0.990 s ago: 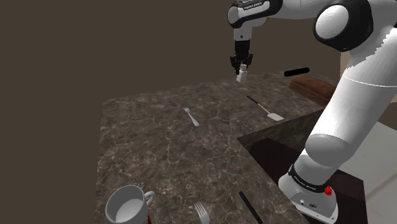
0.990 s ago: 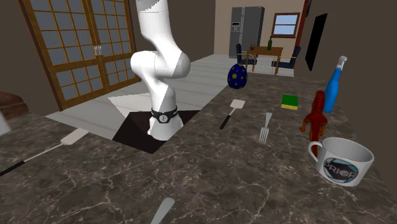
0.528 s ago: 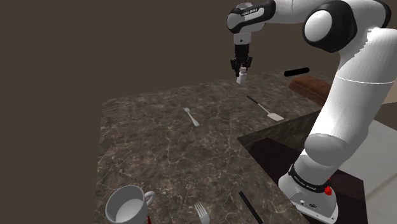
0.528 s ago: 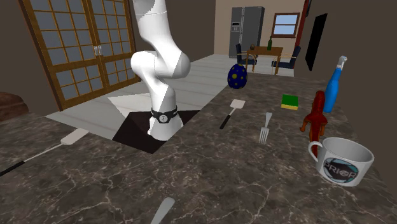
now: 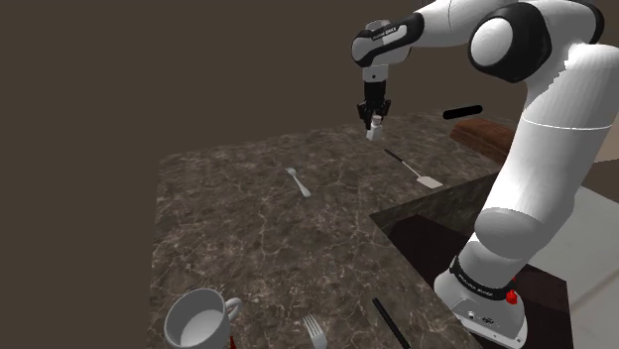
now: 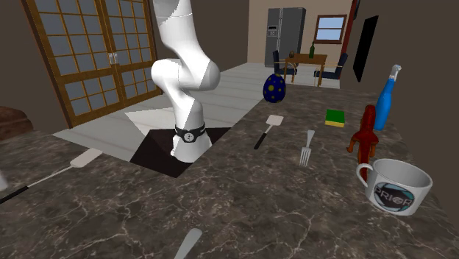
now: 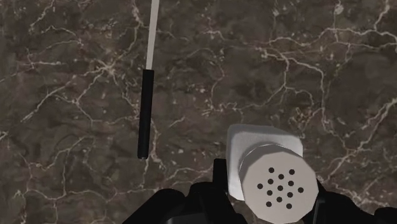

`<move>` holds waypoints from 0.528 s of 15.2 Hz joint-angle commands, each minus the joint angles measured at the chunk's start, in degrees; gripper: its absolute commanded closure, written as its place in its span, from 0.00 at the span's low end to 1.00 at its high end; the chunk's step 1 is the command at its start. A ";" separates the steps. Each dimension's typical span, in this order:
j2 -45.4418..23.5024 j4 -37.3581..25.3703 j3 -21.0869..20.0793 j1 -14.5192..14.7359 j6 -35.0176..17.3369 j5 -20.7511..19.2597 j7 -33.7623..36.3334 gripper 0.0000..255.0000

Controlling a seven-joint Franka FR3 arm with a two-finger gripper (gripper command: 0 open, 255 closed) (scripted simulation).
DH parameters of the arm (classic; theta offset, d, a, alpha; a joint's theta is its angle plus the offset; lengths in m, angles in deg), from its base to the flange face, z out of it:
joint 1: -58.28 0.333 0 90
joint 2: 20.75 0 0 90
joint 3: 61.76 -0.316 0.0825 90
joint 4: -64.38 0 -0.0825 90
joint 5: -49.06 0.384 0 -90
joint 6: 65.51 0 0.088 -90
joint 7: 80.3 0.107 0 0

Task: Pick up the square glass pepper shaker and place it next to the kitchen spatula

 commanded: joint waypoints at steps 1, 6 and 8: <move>-0.38 1.20 0.00 -0.04 -1.59 0.10 -0.07 1.00; -1.57 3.57 -0.08 -0.10 -5.12 0.42 -0.21 1.00; -2.13 4.42 -0.12 -0.14 -6.51 0.56 -0.28 1.00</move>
